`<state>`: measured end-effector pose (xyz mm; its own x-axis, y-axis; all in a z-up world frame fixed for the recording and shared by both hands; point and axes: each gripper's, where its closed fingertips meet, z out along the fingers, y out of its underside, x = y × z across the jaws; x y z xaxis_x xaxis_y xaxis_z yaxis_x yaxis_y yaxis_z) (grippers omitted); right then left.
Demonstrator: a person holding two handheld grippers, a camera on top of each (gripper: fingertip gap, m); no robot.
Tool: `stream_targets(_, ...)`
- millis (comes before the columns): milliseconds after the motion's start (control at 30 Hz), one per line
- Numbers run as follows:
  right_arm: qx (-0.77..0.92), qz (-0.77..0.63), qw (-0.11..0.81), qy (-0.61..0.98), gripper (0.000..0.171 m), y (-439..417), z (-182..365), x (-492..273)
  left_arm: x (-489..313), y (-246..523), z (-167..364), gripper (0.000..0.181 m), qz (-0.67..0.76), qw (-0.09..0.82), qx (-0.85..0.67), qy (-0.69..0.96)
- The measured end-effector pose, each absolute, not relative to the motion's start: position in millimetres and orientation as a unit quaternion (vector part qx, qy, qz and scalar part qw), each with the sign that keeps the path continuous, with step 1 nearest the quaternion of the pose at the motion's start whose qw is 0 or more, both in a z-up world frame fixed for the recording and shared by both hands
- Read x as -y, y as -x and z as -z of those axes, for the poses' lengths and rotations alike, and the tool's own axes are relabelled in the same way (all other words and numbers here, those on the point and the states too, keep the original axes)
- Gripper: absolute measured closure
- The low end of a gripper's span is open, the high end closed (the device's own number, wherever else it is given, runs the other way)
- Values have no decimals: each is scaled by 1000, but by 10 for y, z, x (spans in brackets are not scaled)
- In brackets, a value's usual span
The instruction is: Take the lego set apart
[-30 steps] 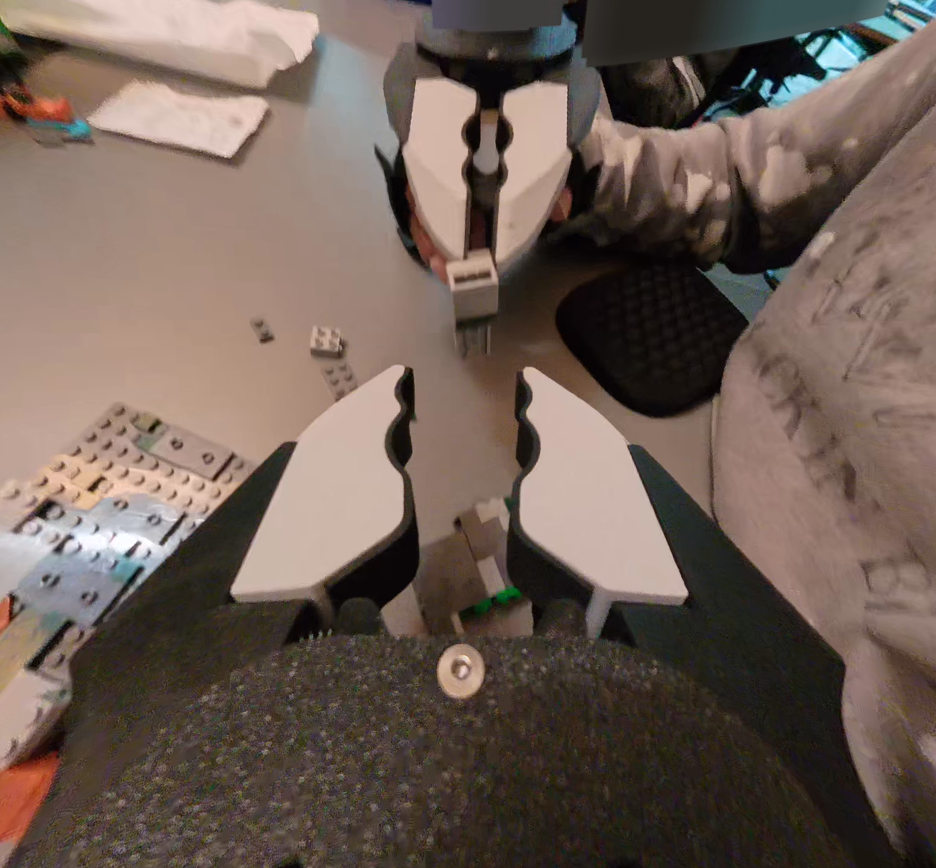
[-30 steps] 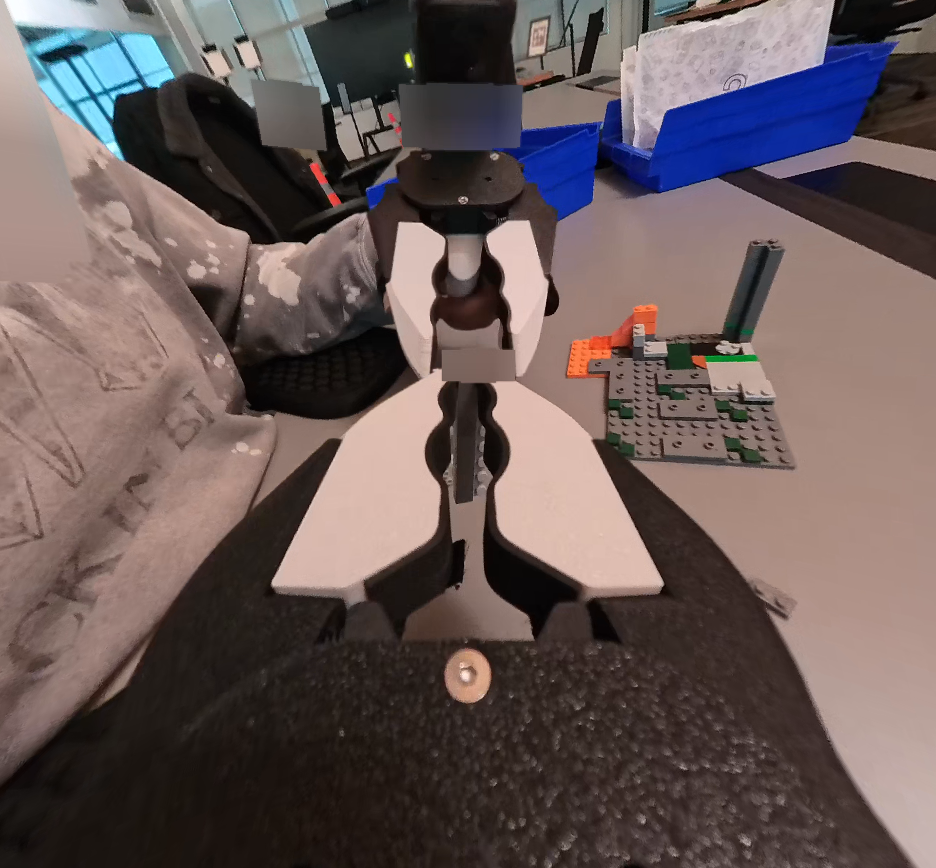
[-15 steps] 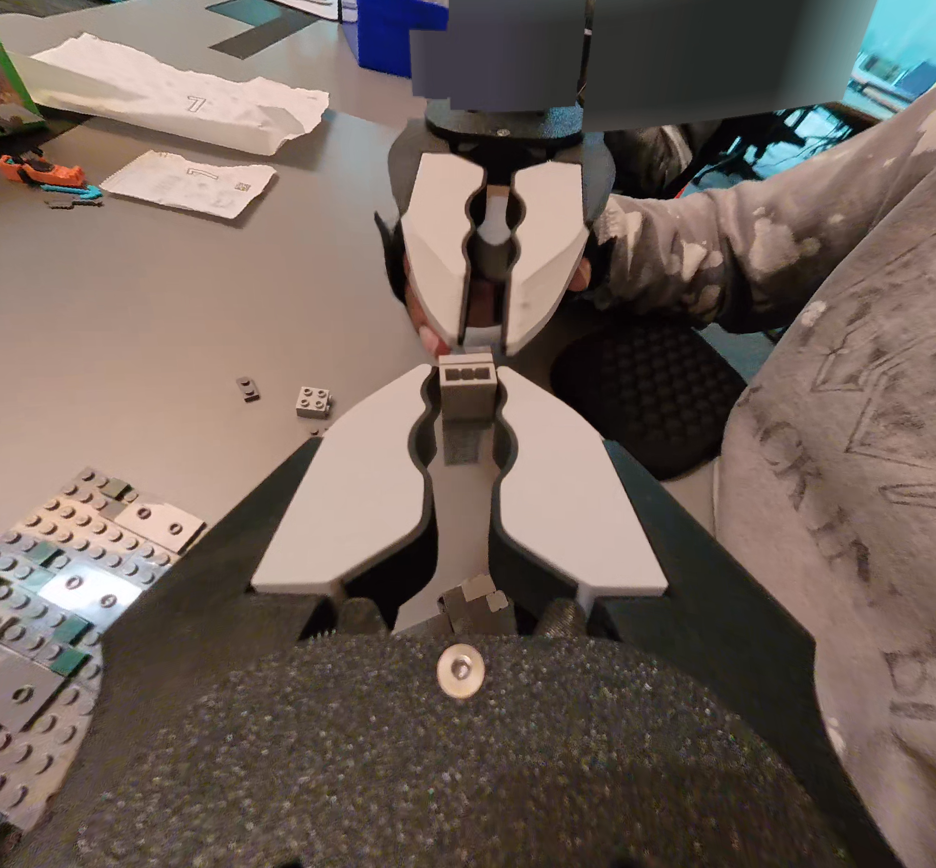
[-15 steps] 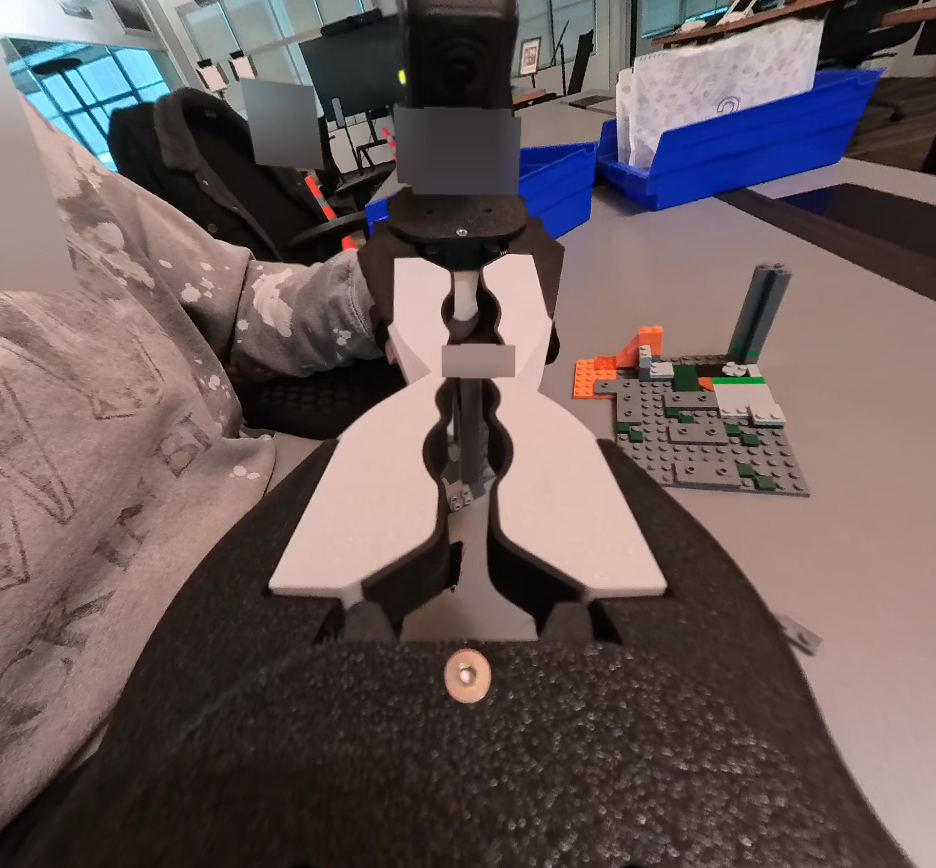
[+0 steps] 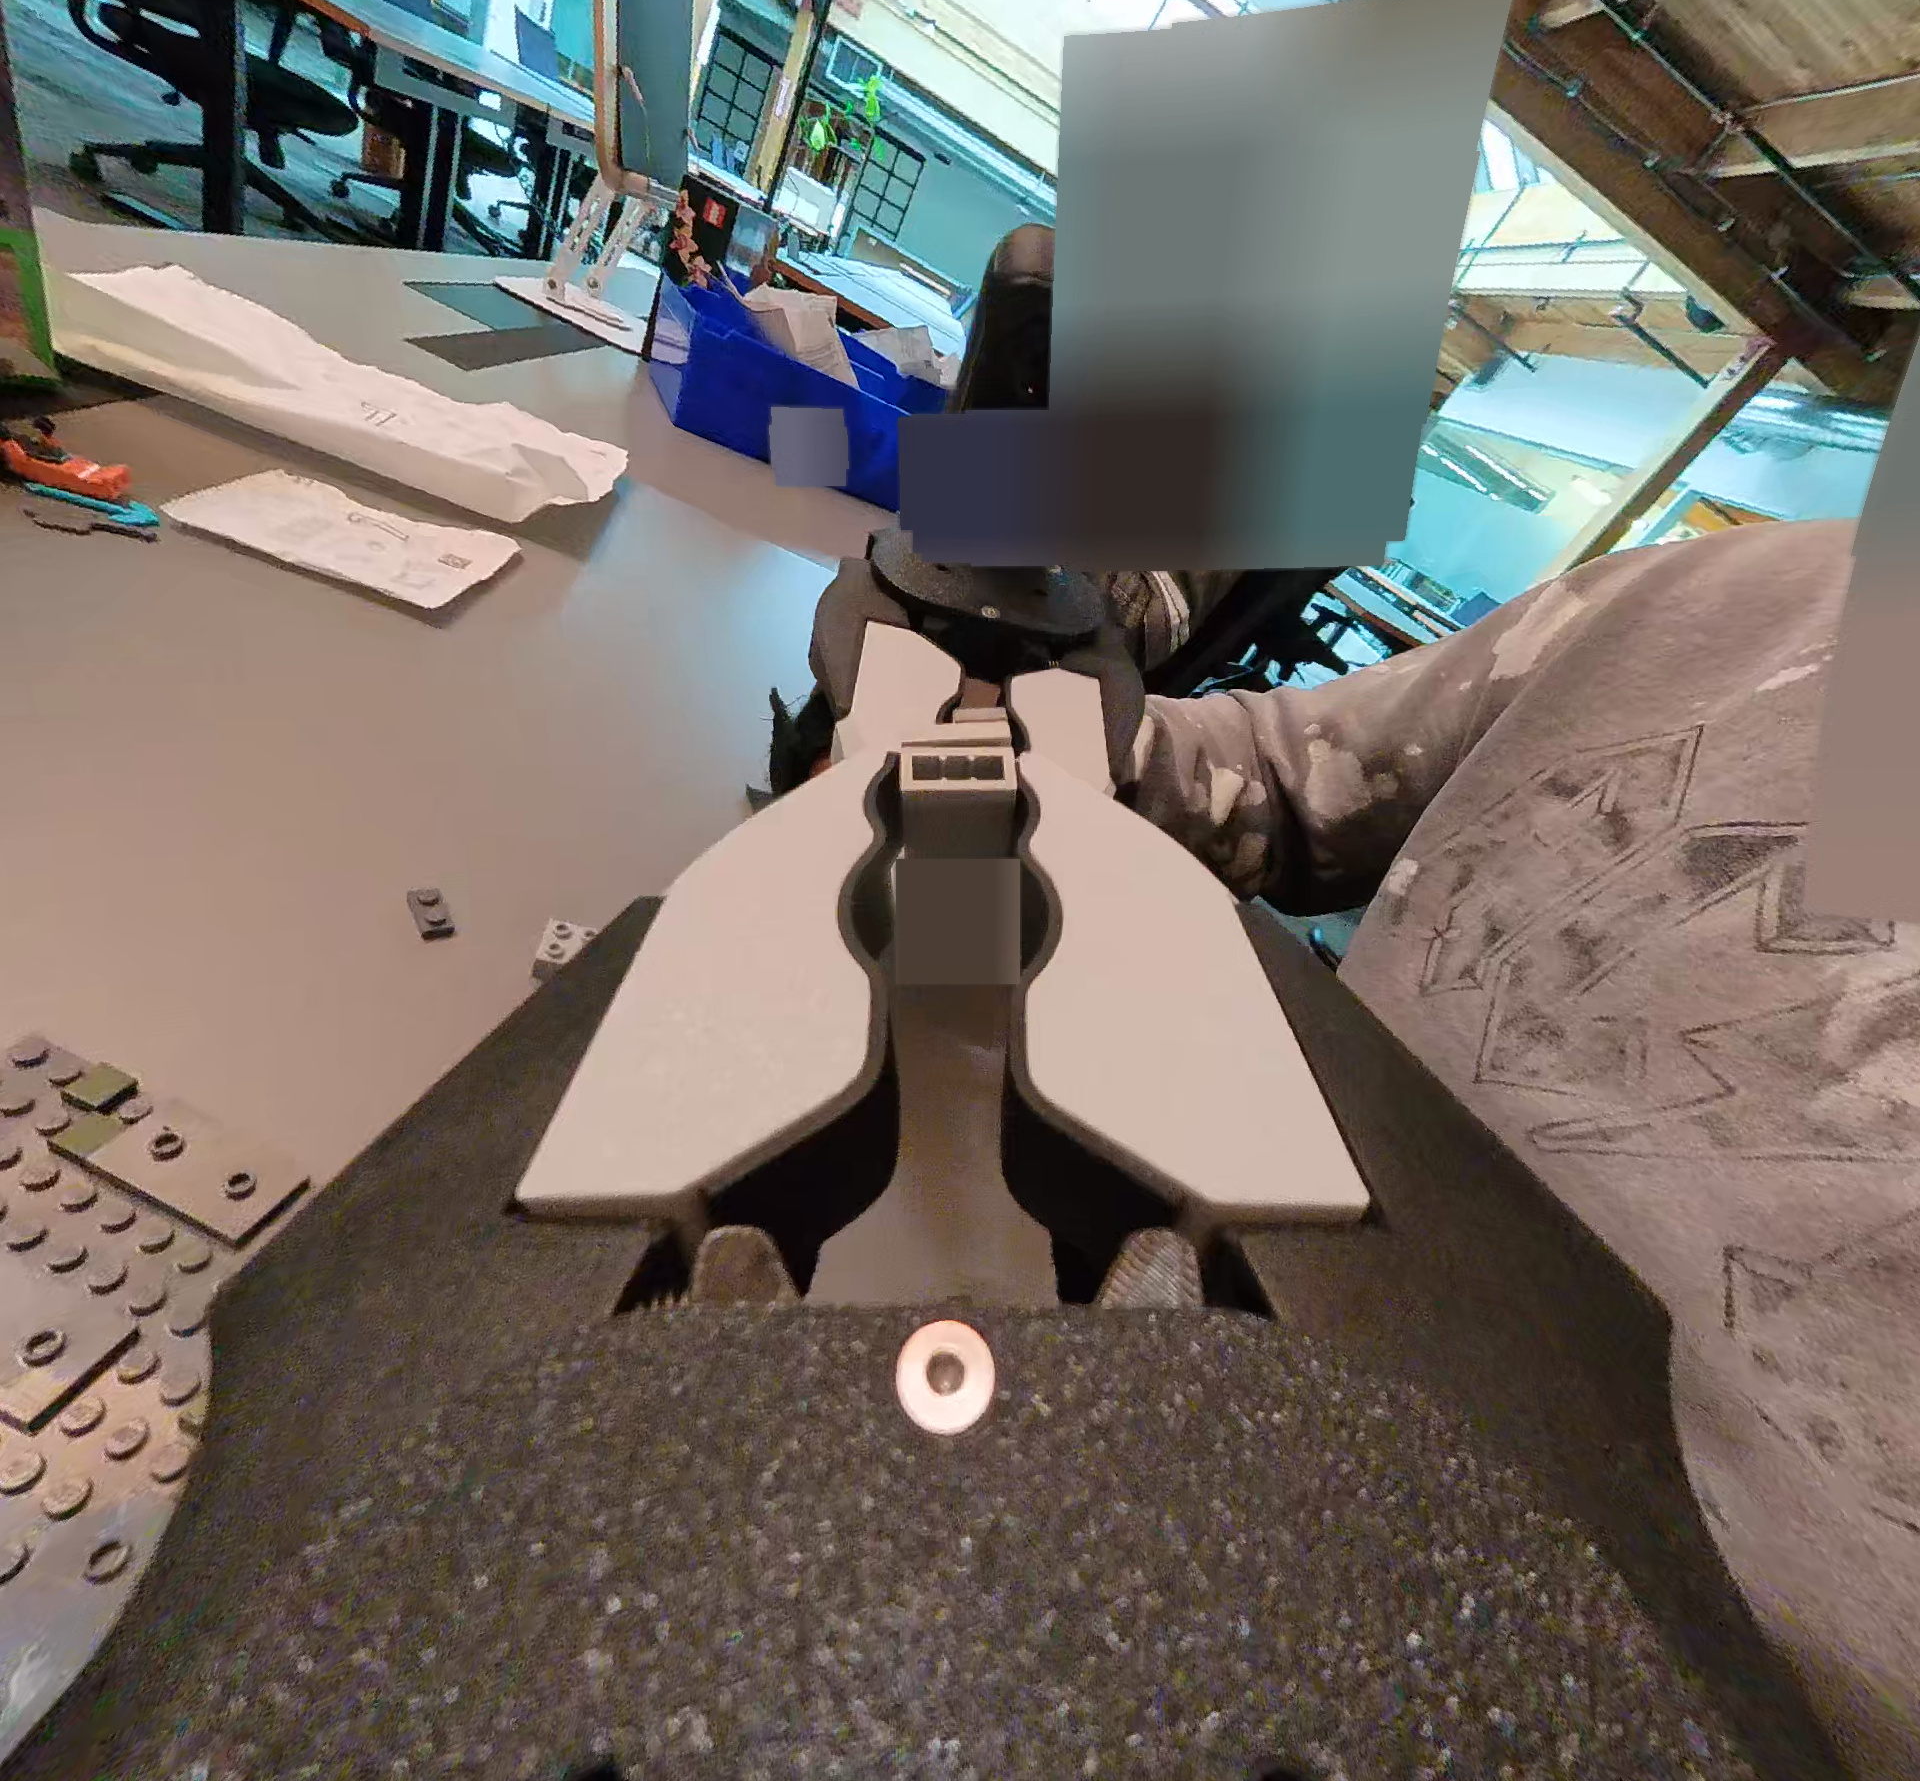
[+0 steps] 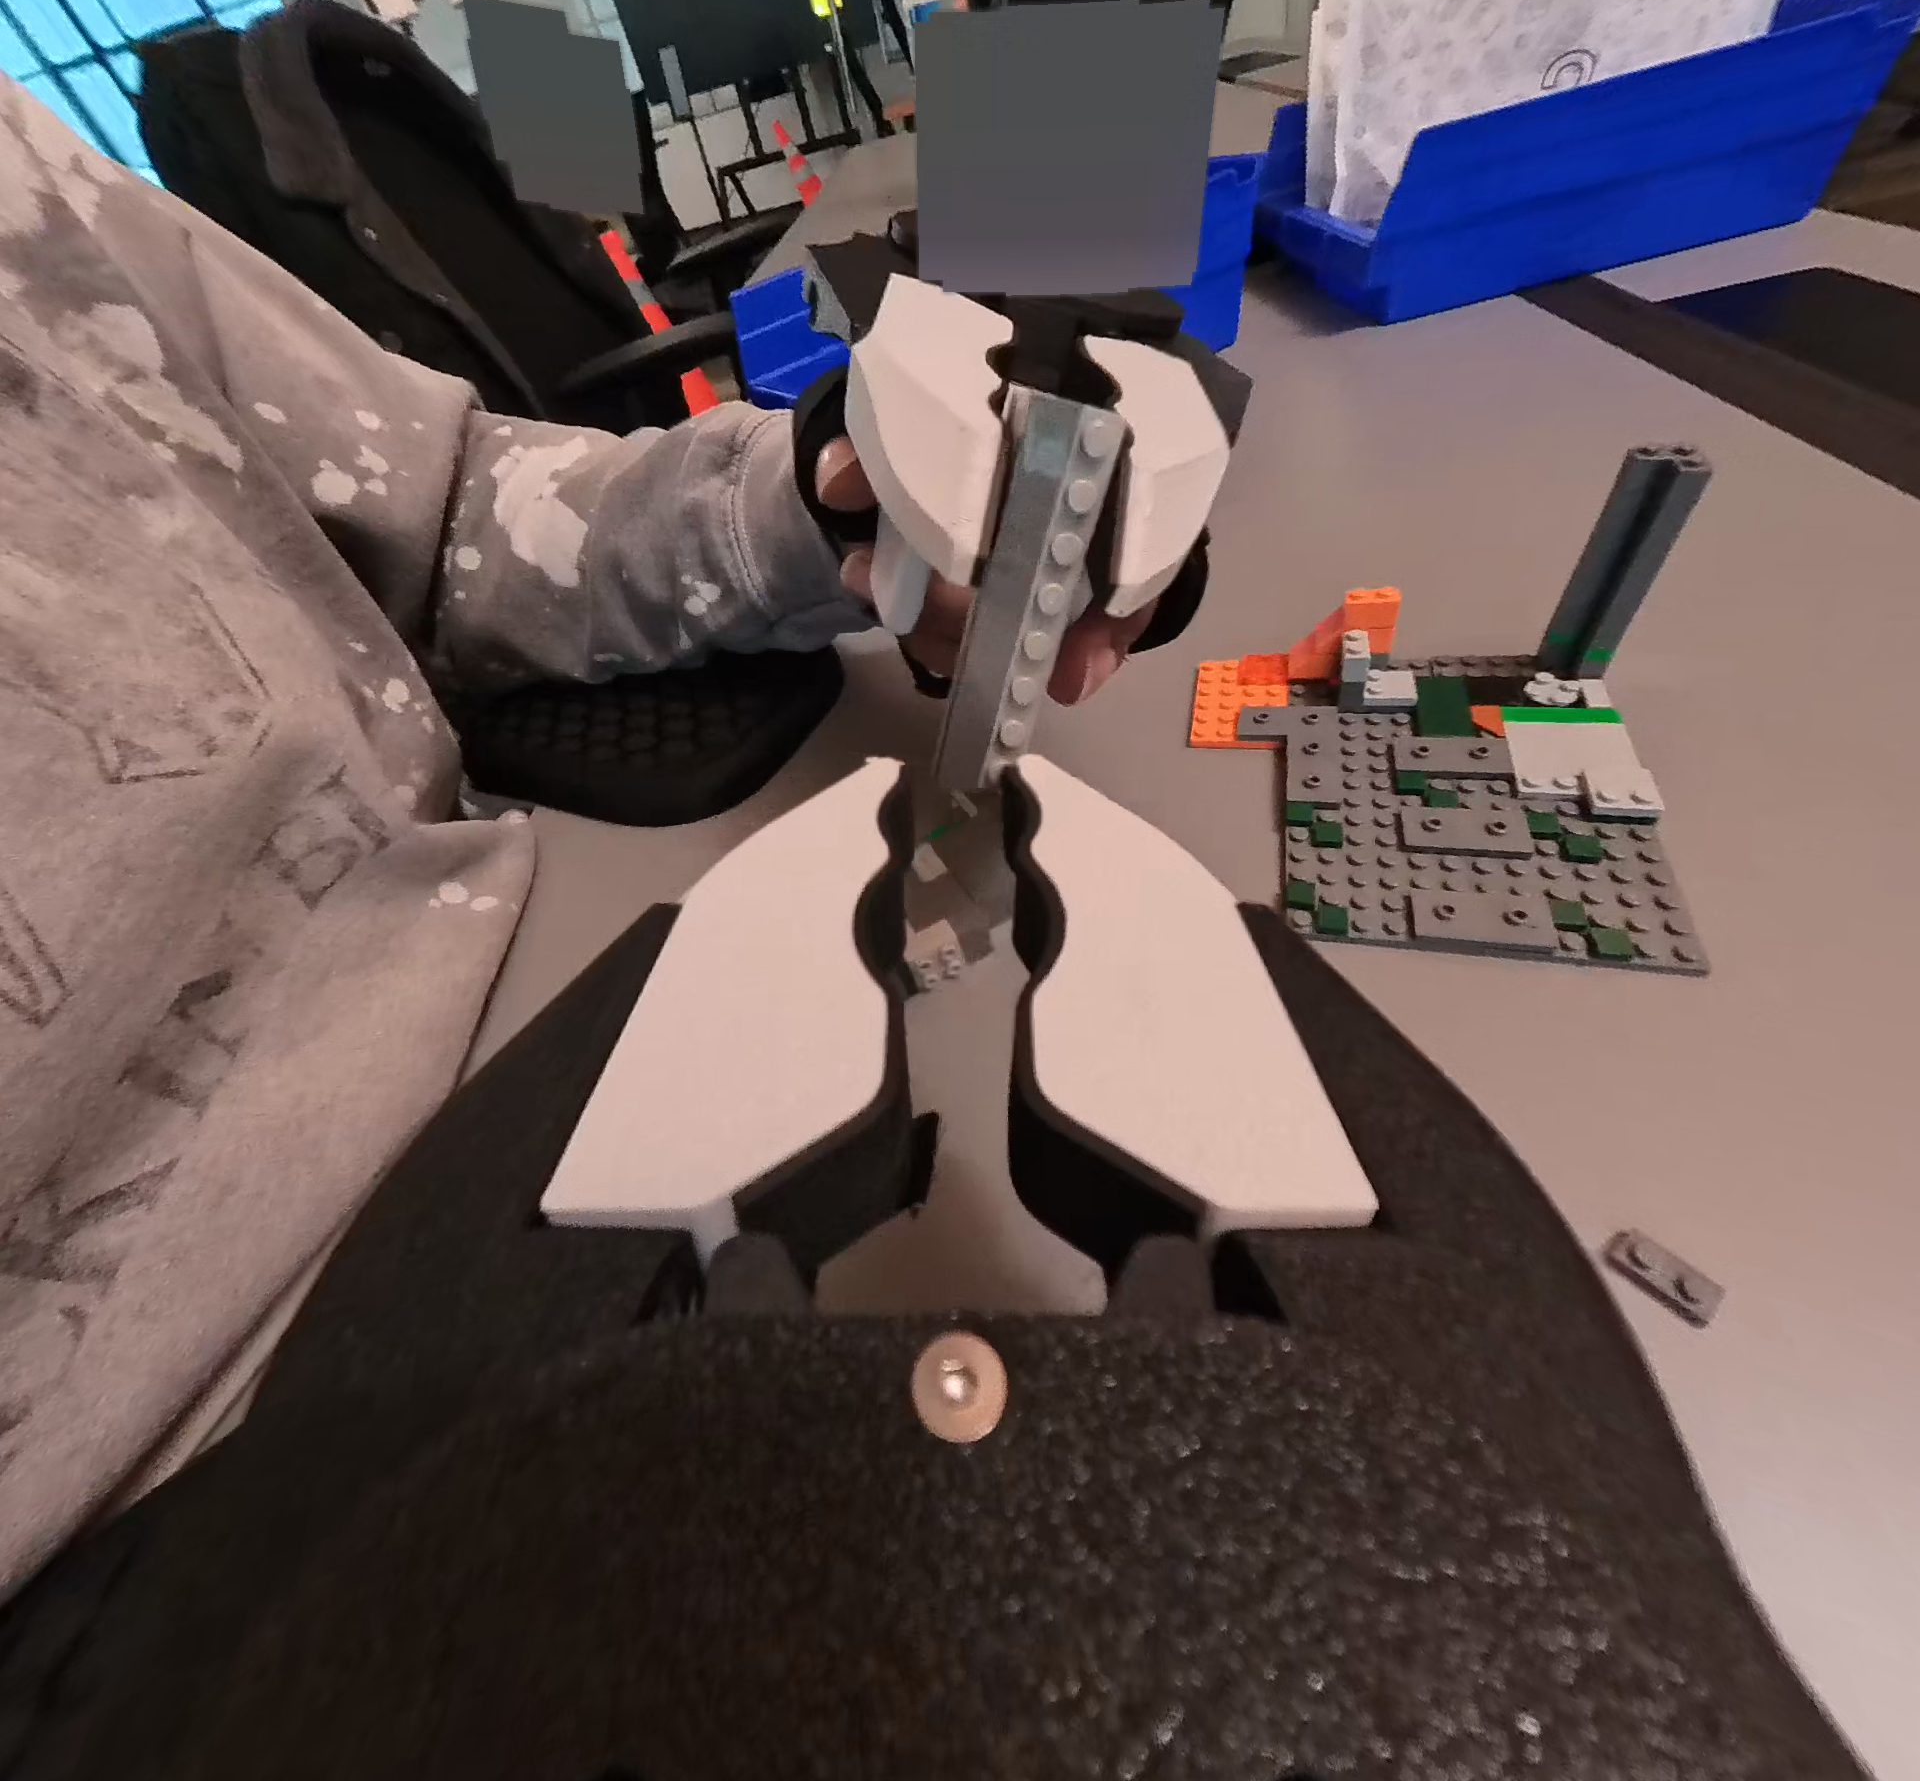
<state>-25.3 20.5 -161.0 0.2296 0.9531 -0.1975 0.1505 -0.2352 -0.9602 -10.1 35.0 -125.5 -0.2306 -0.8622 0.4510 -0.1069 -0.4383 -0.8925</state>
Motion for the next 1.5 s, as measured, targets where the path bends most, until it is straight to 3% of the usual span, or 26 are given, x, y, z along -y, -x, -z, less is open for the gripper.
stream_targets(133, 432, -429, 458, 648, 164, 273, 1605, -212, -383, 100, 1214, 163, 652, 301, -432, 546)
stream_targets(300, 413, -461, 444, 648, 157, 304, 1570, -192, -357, 88, 1184, 163, 645, 317, -438, 539)
stream_targets(767, 412, -446, 443, 660, 164, 264, 1658, -235, -343, 23, 1247, 163, 618, 339, -452, 546)
stream_targets(933, 407, -441, 448, 662, 131, 272, 1653, -278, -314, 1, 1270, 163, 620, 332, -456, 545)
stream_targets(967, 409, -445, 452, 656, 132, 305, 1636, -259, -294, -13, 1283, 164, 621, 328, -459, 545)
stream_targets(1033, 416, -437, 463, 649, 153, 329, 1626, -248, -257, -29, 1296, 164, 621, 324, -465, 541)
stream_targets(1267, 463, -354, 457, 672, 155, 17, 1771, -344, -361, 101, 1492, 164, 593, 312, -491, 557)
stream_targets(1500, 482, -260, 406, 731, 155, -316, 2116, -506, -497, 49, 2202, 159, 396, 309, -592, 630)
